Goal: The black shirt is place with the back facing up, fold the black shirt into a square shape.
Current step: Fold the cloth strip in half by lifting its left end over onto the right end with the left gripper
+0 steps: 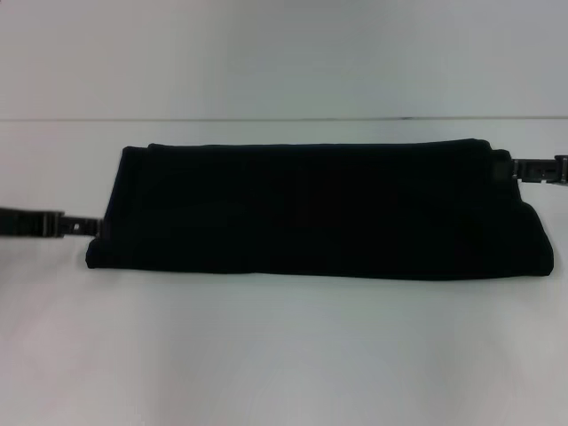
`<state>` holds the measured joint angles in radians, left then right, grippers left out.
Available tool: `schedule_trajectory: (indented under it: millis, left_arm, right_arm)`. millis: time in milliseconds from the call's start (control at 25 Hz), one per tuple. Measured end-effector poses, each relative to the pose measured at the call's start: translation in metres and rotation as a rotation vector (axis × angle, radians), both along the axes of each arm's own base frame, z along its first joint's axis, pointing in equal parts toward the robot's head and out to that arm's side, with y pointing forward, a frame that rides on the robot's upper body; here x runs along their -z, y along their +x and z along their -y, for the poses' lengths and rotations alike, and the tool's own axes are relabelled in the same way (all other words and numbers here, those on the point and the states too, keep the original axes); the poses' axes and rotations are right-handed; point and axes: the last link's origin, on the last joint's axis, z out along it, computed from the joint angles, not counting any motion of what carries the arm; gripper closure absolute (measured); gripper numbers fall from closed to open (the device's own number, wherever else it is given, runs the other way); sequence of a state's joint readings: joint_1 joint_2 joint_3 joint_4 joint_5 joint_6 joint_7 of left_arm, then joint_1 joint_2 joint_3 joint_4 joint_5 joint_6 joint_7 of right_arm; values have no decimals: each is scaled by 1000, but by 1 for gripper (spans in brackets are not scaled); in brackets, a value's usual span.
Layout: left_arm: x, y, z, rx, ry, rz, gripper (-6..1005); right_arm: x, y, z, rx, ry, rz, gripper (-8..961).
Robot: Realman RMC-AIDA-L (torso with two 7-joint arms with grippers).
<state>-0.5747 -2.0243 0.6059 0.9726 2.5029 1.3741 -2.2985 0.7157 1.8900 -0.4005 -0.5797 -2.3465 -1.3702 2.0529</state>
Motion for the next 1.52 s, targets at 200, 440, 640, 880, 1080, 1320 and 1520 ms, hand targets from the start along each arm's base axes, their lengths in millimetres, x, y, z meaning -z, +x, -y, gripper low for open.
schedule_trajectory:
  millis: [200,440,640,880,1080,1320,1520]
  left_arm:
    - [9,-8,9,-24,-23,13,38]
    - [17,-8,10,-47,-52,41,38]
    - [19,-9,7,-64,-50,46,39]
    - [26,-10,3,-65,-45,37,39]
    - [28,-10,1,-59,-38,23,39]
    - [31,-10,0,-53,-40,18,39]
    - [35,-7,-1,-42,-59,14,39]
  right_arm:
    - [-1,1,0,3,7,0,134]
    - [0,0,-1,-4,7,7,133]
    - [-1,2,-4,2,25,25,133]
    - [1,3,-4,1,23,31,134]
    - [1,3,-4,1,22,32,133]
    - [0,3,-4,0,24,33,133]
    - [0,3,-4,0,24,33,133]
